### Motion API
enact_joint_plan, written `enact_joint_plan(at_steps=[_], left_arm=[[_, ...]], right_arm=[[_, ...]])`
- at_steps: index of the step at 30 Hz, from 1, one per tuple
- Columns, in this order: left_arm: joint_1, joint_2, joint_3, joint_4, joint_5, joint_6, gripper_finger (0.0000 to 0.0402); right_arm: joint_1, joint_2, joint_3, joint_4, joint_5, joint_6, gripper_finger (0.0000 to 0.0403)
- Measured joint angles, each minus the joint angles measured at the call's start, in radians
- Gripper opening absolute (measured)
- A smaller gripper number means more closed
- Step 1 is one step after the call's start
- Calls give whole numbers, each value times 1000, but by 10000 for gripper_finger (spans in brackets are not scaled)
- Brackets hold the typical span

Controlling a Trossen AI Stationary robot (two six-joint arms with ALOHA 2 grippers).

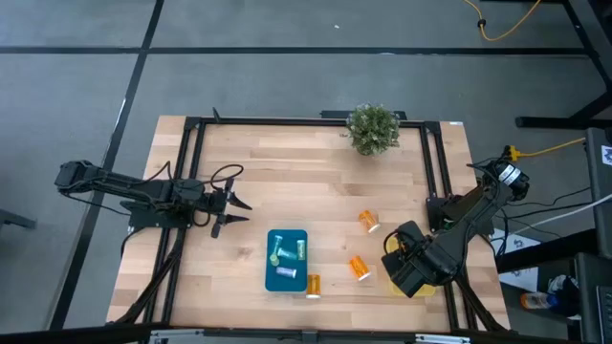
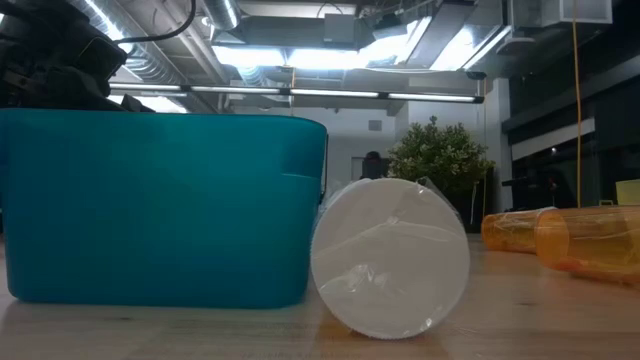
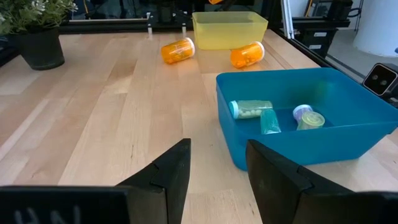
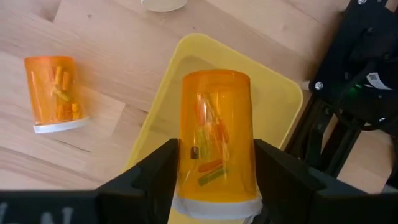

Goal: Pick and place medicine bottles into bin by pill shape (circle, oval)
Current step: Put the large orange pill bottle into the yellow bin

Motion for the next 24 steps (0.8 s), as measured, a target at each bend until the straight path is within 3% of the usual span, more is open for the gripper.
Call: enact_joint_plan(at_steps=[10,24], left_arm=[[0,0,0,0,0,0,147],[0,0,0,0,0,-1,147]], right_arm=[[0,0,0,-14,-85,28,205],[0,0,0,-7,-84,24,282]])
